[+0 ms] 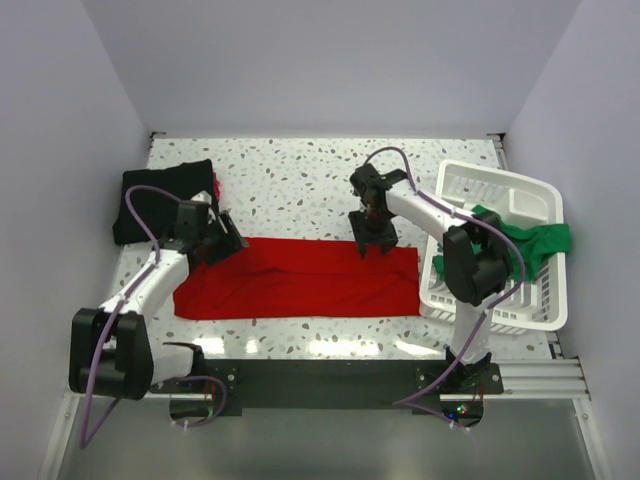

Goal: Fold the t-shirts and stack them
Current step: Fold the tshirt

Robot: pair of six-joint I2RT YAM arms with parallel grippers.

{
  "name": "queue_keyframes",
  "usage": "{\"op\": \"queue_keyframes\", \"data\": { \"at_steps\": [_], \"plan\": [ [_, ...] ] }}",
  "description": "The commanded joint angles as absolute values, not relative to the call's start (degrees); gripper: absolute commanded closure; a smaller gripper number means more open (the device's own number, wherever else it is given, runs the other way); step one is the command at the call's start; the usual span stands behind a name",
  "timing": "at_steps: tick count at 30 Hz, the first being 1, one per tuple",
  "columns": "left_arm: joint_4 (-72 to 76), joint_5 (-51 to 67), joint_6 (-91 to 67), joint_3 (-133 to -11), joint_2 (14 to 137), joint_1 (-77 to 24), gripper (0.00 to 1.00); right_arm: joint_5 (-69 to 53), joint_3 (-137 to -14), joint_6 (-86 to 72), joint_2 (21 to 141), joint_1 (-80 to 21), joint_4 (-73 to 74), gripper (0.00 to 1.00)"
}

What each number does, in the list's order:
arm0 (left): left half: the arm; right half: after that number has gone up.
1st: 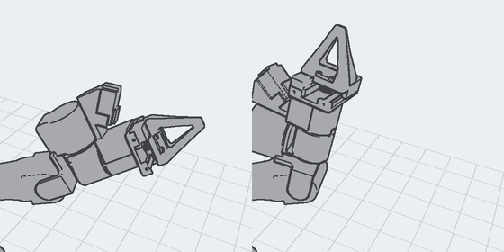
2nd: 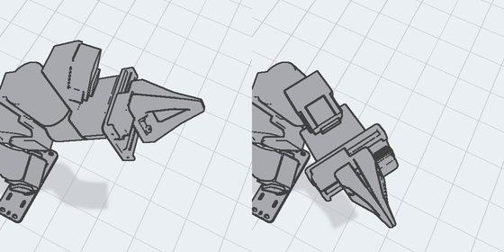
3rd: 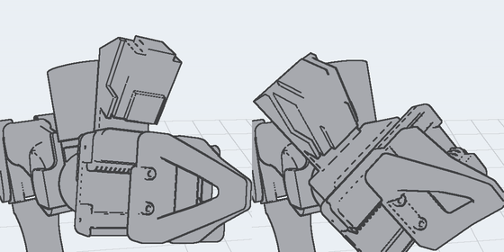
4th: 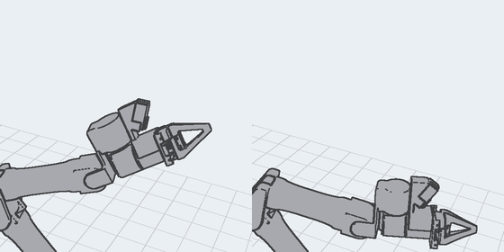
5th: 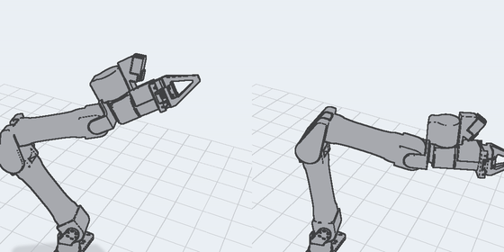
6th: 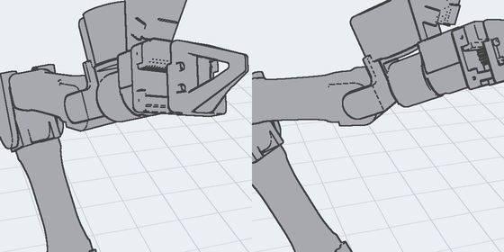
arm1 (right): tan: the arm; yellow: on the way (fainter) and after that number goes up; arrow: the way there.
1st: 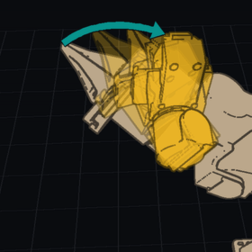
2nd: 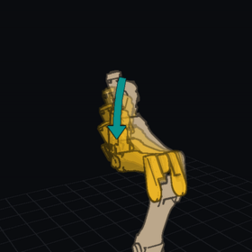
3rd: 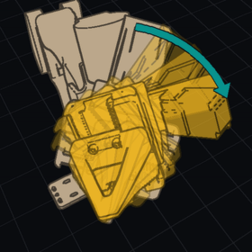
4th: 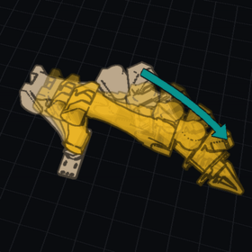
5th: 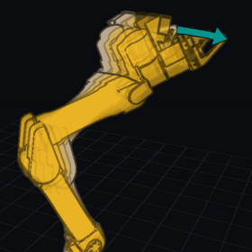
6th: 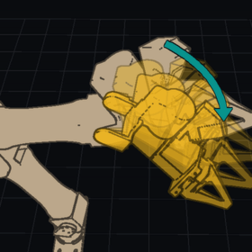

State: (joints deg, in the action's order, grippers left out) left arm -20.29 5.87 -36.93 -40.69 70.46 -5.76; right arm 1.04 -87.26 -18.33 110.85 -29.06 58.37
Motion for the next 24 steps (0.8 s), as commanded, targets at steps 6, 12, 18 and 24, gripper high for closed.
{"op": "queue_keyframes", "data": {
  "at_steps": [6, 12, 18, 24],
  "plan": [
    [-6.6, 6.6, -38.0, -41.0, 78.9, -10.3, 0.33, -1.9, -88.1, -18.9, 110.5, -30.5, 56.4, 0.43],
    [-9.9, 4.5, -40.6, -39.0, 78.6, -13.7, 0.33, -1.9, -87.4, -18.7, 110.3, -30.5, 56.2, 0.43],
    [-13.7, 4.2, -42.4, -37.0, 75.8, -16.0, 0.33, -2.4, -85.8, -18.9, 110.0, -30.6, 55.3, 0.43],
    [-13.9, 9.5, -44.9, -35.1, 72.9, -18.8, 0.33, -2.4, -85.2, -18.8, 110.0, -30.5, 54.8, 0.43]
  ]
}}
